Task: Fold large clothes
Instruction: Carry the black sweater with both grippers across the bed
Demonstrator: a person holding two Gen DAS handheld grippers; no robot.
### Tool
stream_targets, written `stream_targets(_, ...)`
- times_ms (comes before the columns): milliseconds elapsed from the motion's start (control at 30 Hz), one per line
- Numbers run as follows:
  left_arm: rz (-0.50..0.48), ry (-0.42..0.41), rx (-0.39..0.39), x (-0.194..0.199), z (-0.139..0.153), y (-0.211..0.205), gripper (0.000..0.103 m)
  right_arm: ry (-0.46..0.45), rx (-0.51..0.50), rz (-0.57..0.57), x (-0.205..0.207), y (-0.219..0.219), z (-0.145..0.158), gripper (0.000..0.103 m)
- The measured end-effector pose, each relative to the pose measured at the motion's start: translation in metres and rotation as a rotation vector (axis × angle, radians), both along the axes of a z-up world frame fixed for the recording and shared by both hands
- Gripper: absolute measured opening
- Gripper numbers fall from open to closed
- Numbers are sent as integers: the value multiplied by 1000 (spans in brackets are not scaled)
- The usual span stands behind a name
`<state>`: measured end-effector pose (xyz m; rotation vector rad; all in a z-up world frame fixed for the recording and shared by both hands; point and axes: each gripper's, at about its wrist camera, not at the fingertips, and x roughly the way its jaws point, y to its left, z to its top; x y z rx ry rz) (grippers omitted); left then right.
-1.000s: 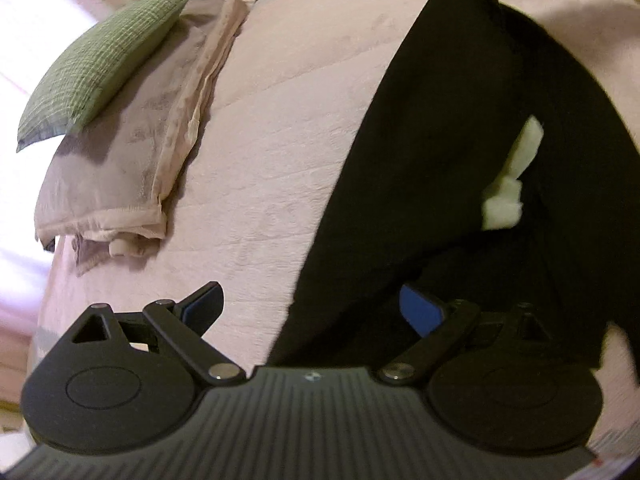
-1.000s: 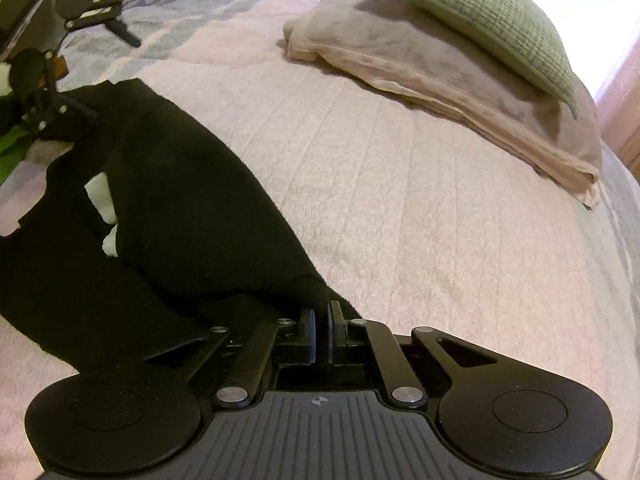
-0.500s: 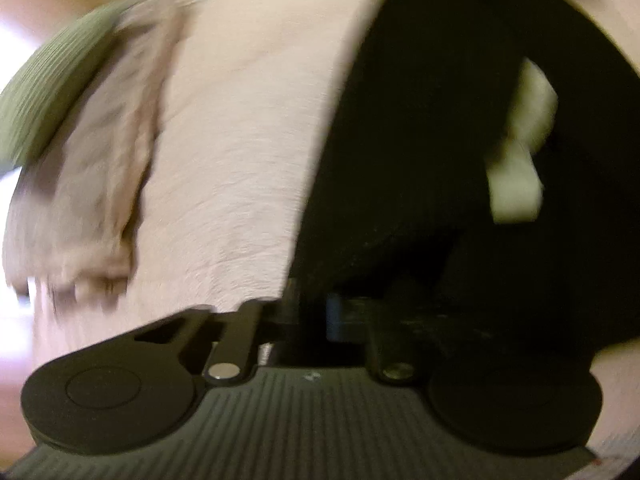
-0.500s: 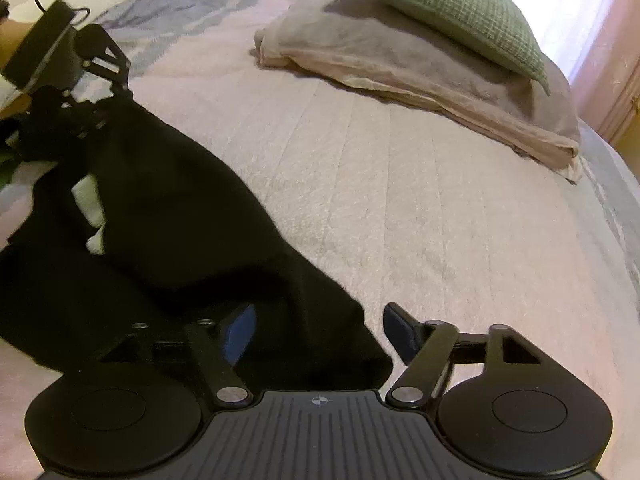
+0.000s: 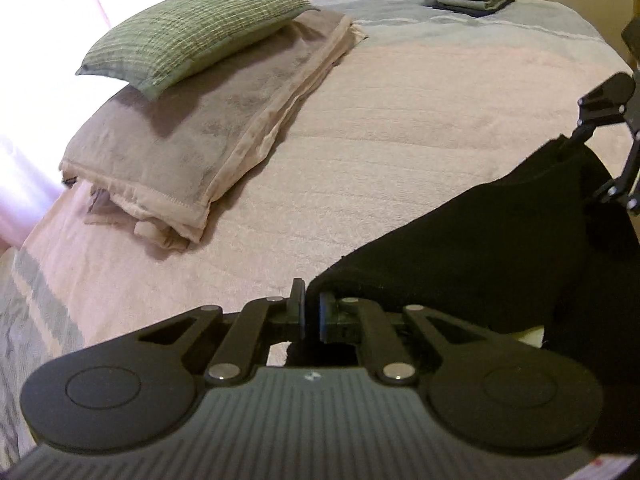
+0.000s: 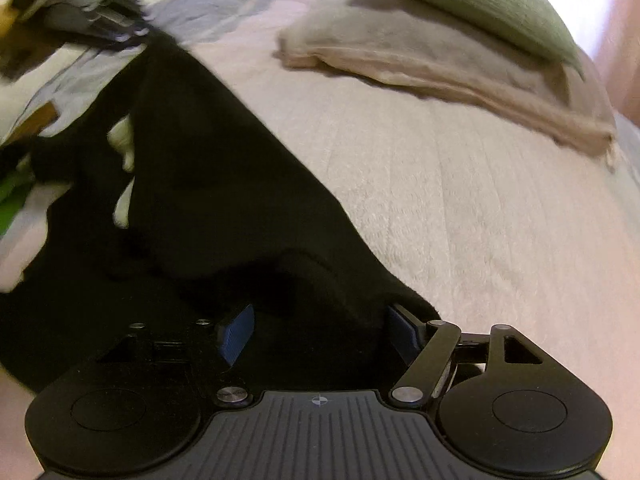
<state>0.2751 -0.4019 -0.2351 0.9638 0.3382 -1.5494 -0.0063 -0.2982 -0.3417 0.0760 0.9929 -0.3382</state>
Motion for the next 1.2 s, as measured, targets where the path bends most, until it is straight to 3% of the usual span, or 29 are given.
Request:
stream_targets(33, 23, 10, -1, 0, 3, 3, 5, 13, 6, -8, 0, -4, 0, 32)
stream_targets(67, 41, 19, -5, -3, 9, 9, 5, 7, 34, -21, -4, -10, 4, 18)
stream_targets(133, 72, 25, -19, -8, 23, 17, 5, -36, 12, -42, -18, -18, 27, 8)
stream_targets(267, 135, 34, -81, -27, 74, 37, 5, -131, -39, -58, -55, -34, 99, 6)
stream_targets(367, 175, 27, -170, -55, 128, 55, 5, -213, -89, -48, -88, -43, 164, 6)
stream_targets(533, 293, -2, -344, -131, 232, 92, 4, -336, -156, 40, -149, -44, 260, 5)
stream_targets(667, 409, -32, -433, -200, 293, 124, 4, -446, -217, 114, -202, -44, 325, 5)
stream_targets(933, 549, 61, -554, -328, 345, 178, 4, -534, -363, 195, -315, -34, 428, 5)
stream_targets(1200, 448, 109, -601, -418, 369, 205, 5, -543, -432, 109, -420, -15, 469, 5)
